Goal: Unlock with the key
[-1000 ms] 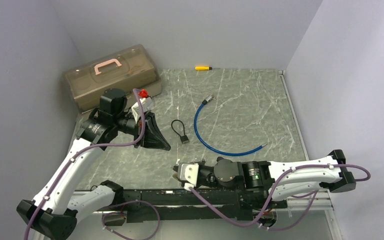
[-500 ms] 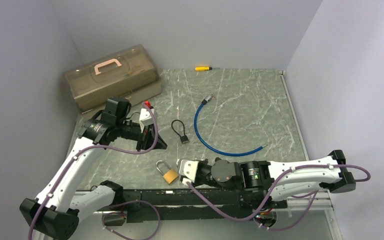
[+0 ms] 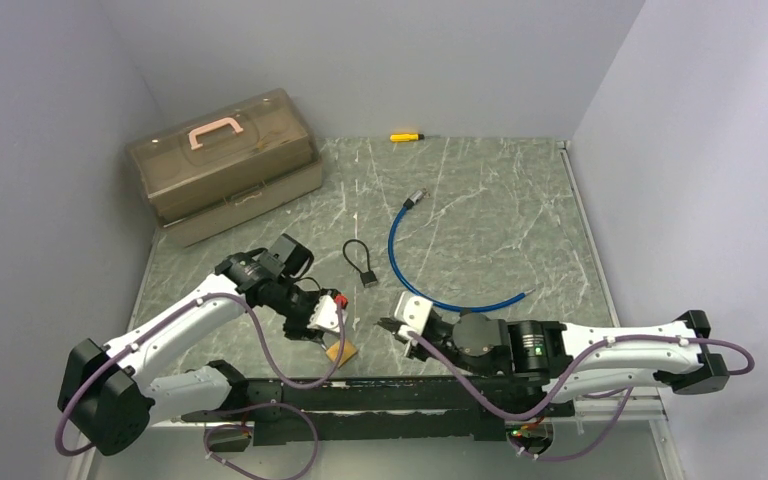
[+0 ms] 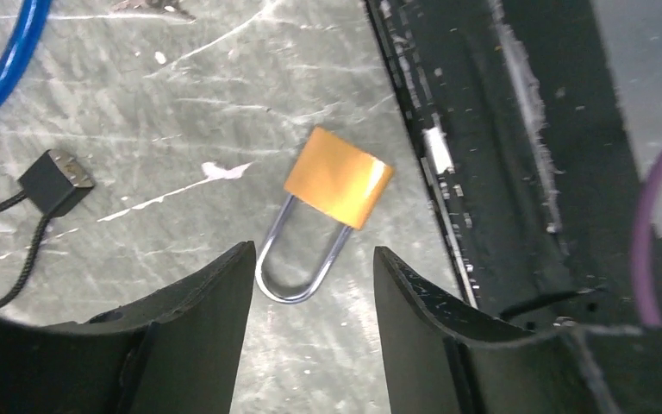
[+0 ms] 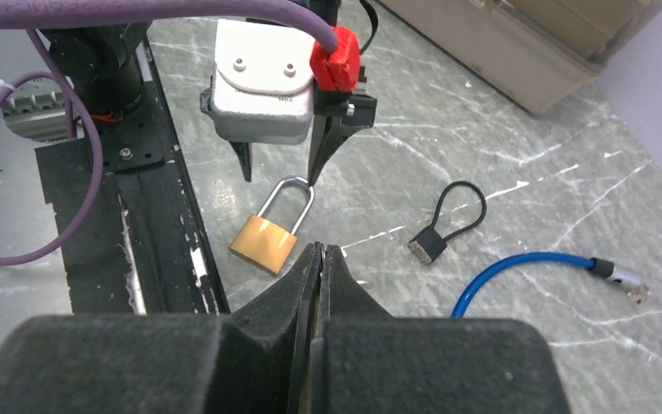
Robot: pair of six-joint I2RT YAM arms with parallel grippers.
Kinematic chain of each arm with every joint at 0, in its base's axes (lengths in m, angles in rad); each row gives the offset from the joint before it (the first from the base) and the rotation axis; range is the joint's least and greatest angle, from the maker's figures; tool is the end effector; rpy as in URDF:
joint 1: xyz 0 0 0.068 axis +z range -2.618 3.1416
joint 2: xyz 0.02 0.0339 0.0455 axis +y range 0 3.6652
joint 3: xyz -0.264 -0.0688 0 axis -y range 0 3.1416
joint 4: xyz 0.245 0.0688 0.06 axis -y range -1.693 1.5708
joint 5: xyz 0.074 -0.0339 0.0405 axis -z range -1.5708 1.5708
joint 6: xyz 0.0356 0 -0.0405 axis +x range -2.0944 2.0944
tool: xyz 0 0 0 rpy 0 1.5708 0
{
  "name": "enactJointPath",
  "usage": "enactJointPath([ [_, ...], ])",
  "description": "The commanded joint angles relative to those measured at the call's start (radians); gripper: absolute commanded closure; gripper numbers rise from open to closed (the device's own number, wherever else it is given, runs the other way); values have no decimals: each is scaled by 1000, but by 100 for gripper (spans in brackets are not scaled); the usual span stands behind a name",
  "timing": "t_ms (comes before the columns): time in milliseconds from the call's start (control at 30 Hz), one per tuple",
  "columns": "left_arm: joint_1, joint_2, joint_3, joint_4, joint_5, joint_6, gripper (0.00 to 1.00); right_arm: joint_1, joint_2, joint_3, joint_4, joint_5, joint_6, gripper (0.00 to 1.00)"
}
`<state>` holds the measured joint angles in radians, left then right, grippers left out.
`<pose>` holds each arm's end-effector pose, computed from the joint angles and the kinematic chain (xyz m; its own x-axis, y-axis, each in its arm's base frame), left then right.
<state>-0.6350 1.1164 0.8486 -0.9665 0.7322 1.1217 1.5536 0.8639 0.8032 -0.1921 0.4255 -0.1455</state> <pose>0.1384 -0.1315 0.2489 0.2276 0.6645 -0.7118 0.9532 -0.3013 0.0235 0.0181 0.1995 0.3326 0.1268 -0.3076 -0.9430 -0.8949 0.3746 -0.2425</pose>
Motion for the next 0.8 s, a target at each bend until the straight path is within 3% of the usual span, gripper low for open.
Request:
enactJointPath([
  [0, -6, -26, 4, 221, -71, 67, 42, -3, -102, -64, 58, 32, 111, 100],
  [67, -5, -48, 42, 308, -35, -76, 33, -3, -146, -99, 84, 32, 129, 100],
  [333, -39, -61, 190, 409, 208, -506, 34, -13, -223, -163, 232, 29, 88, 100],
  [467, -67, -66, 213, 419, 255, -582, 40, -21, -207, -181, 345, 35, 61, 100],
  [767, -86, -111, 201, 375, 269, -564, 46, -31, -122, -183, 508, 54, 15, 100],
])
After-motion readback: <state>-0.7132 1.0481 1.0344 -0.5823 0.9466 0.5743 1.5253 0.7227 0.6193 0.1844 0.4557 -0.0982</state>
